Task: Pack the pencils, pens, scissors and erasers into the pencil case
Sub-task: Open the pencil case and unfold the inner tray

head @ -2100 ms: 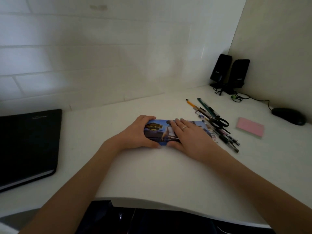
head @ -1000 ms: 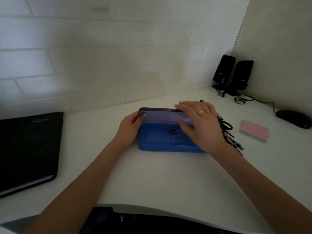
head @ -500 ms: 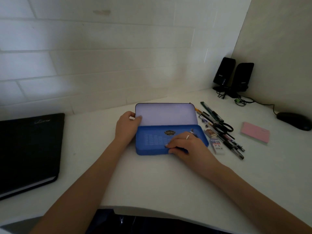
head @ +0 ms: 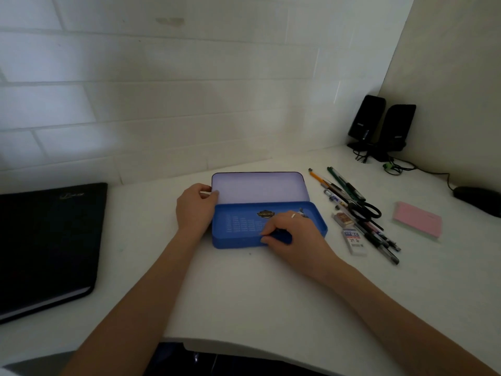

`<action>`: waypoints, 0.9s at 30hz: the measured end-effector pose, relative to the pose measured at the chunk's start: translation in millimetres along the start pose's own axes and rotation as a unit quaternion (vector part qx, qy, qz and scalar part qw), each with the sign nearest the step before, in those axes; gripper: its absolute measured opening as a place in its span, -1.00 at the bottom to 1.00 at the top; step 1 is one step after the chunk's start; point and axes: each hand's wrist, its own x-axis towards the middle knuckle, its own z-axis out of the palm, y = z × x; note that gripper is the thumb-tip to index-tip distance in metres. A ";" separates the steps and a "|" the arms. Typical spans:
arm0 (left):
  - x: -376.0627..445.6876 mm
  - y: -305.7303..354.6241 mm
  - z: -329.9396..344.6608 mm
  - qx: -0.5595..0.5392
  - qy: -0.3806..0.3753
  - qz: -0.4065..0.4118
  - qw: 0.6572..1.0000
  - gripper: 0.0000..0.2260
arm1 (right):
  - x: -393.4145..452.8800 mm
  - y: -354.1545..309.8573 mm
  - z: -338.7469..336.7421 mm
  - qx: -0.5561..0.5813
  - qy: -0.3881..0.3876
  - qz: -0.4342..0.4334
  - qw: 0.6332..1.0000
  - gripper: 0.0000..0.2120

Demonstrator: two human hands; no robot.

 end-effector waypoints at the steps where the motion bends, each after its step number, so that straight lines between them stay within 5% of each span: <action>1: 0.4 0.2 0.4 0.001 0.002 0.000 1.000 -0.77 | 0.5 -0.2 0.0 0.002 0.003 0.007 1.000 -0.95; 14: -1.4 0.7 1.2 -0.001 0.007 0.032 0.999 -0.79 | 7.3 -8.5 -8.3 0.086 -0.015 0.103 0.991 -0.90; 23: -1.1 1.6 -0.8 0.013 -0.017 0.010 1.000 -0.74 | 3.4 -14.4 -8.1 -0.040 -0.006 0.063 0.997 -0.93; 27: -1.2 2.6 -2.3 0.008 -0.025 0.001 1.000 -0.76 | 3.6 -14.8 -10.2 0.031 0.007 0.095 0.995 -0.94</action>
